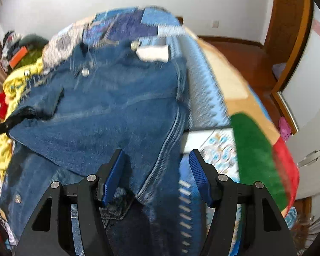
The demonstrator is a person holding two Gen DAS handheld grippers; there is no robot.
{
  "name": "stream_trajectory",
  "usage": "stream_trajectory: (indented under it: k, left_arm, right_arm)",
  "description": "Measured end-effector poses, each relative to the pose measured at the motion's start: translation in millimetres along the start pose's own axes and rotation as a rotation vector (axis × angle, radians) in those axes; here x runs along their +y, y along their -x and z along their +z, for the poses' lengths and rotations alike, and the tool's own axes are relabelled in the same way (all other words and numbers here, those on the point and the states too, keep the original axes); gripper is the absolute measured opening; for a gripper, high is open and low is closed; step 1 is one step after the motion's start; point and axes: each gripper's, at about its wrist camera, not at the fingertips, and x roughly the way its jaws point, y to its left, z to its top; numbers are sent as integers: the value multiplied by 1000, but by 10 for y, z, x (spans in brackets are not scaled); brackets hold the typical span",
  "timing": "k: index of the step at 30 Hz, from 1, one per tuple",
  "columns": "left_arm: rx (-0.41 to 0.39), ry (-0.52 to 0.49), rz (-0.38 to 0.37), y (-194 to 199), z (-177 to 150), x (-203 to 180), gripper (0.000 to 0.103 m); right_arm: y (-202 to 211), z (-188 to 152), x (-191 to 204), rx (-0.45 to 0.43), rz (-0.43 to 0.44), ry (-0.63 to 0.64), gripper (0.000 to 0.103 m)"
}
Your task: Fold large clothes
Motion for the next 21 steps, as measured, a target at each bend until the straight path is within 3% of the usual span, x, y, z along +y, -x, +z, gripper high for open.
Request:
stream_trajectory:
  k: [3, 6, 11, 13, 15, 18, 21]
  left_arm:
    - [6, -15, 44, -54, -177, 32, 49]
    - [7, -15, 95, -112, -260, 81, 65]
    - [-8, -65, 142, -26, -135, 2, 67]
    - [-31, -107, 170, 7, -30, -97, 74]
    - [-43, -133, 190, -3, 73, -179, 87]
    - [-49, -185, 202, -89, 195, -319, 94]
    - [-5, -264, 225, -280, 234, -459, 94]
  right_arm:
    - [-53, -73, -7, 15, -15, -7, 61]
    - [-40, -61, -63, 24, -23, -28, 69]
    - [-13, -93, -80, 28, -32, -39, 71]
    - [-14, -93, -83, 29, -35, -46, 71]
    - [-17, -93, -81, 30, -35, -55, 71]
    - [-15, -103, -88, 29, -34, -64, 72]
    - [-18, -98, -90, 31, -33, -65, 72]
